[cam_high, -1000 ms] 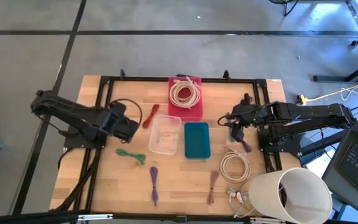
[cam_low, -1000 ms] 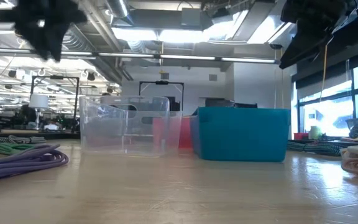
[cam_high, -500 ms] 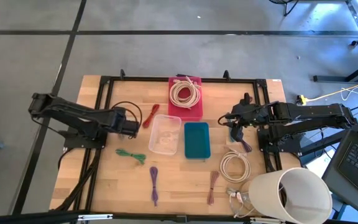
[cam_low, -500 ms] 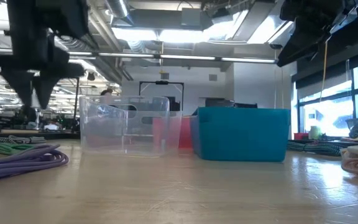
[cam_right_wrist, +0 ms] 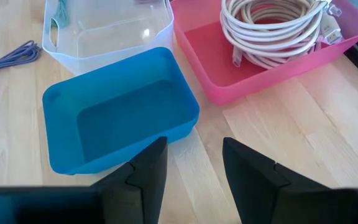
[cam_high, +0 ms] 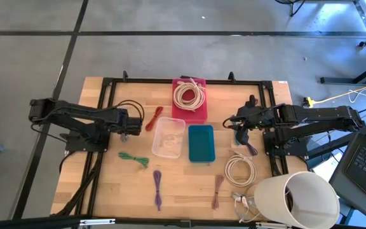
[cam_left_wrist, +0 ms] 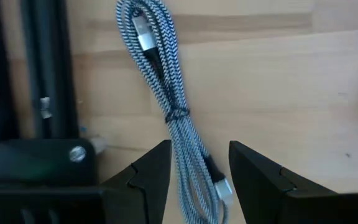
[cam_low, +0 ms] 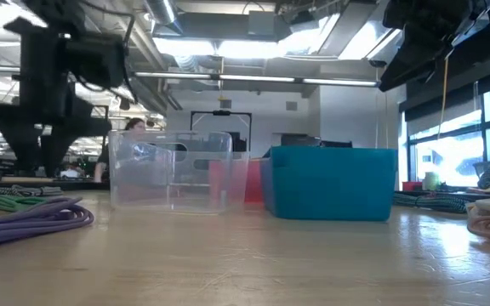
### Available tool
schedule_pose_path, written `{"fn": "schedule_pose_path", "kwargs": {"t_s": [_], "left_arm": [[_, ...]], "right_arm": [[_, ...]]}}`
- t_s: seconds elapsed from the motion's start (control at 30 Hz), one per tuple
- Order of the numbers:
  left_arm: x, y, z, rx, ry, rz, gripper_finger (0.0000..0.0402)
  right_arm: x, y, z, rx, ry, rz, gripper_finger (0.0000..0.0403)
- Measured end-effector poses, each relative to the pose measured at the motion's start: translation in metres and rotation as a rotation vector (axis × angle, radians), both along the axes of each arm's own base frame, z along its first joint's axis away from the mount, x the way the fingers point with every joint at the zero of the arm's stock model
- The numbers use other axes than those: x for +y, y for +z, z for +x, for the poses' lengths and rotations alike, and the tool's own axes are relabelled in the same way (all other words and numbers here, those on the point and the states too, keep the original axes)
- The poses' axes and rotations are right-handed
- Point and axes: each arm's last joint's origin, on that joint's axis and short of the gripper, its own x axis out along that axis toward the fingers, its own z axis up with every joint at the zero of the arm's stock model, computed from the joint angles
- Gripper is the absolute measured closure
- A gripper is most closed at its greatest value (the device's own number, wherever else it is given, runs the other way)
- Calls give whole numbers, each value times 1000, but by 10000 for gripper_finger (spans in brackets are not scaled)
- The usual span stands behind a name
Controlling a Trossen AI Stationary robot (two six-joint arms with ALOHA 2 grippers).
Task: Pick & Place USB Port
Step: Put the black and white charger cable into the transparent bin
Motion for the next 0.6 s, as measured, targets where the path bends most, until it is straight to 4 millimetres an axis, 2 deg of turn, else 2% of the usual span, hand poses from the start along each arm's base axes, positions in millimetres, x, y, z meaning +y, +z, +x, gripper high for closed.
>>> {"fn": "schedule_pose_path", "kwargs": {"t_s": [0.23, 0.37, 0.43, 0.57, 0.6], "left_arm": [[9, -31, -16, -14, 39, -74, 247], [10, -36, -18, -19, 5, -66, 260], [10, -36, -17, -17, -36, -62, 285], [11, -34, -13, -18, -102, -62, 369], [11, -33, -13, -17, -109, -61, 379]], "right_arm": [[0, 0, 0, 1, 0, 0, 244], [0, 0, 0, 1, 0, 0, 244], [0, 0, 0, 1, 0, 0, 244], [0, 0, 0, 1, 0, 0, 244], [0, 0, 0, 0, 0, 0, 244]]}}
